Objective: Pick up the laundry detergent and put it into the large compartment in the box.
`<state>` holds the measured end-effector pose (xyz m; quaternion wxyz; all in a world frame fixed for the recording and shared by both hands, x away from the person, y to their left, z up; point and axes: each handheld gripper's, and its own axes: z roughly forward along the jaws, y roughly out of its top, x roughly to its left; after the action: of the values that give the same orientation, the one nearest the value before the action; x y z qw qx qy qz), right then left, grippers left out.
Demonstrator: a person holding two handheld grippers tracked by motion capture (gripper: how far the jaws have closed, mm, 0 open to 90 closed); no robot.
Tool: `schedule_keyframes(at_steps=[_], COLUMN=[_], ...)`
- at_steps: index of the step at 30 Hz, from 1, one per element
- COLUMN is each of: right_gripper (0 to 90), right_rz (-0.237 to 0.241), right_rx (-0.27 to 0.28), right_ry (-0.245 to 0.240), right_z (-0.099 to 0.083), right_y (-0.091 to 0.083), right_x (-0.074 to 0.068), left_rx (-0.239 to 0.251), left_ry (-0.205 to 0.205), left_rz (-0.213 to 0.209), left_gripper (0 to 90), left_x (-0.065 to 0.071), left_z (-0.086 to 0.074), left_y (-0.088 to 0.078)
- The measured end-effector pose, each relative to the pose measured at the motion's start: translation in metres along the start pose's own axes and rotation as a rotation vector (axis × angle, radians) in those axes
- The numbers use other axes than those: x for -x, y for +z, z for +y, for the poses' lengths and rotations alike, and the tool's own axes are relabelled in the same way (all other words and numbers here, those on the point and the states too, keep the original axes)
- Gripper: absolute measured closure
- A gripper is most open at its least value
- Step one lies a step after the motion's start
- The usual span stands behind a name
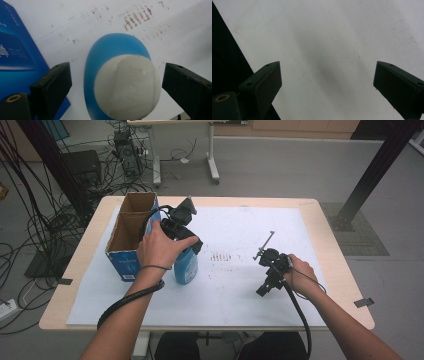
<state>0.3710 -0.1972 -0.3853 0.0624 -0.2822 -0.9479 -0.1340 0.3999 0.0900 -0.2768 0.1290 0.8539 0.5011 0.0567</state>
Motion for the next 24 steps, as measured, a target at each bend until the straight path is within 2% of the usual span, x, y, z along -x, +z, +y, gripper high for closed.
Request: schedule_keyframes(at_steps=[24], right_gripper=[8.0], right_rz=[-0.001], right_rx=[-0.003], right_ry=[0.002], right_z=[0.0001], right_y=[-0.0001], right_x=[-0.0005], left_rx=[0.005], left_ry=[-0.013], left_rz=[-0.004], left_gripper=[9.3], left_x=[-0.0026], left_z=[-0.0005], left_y=[0.0002])
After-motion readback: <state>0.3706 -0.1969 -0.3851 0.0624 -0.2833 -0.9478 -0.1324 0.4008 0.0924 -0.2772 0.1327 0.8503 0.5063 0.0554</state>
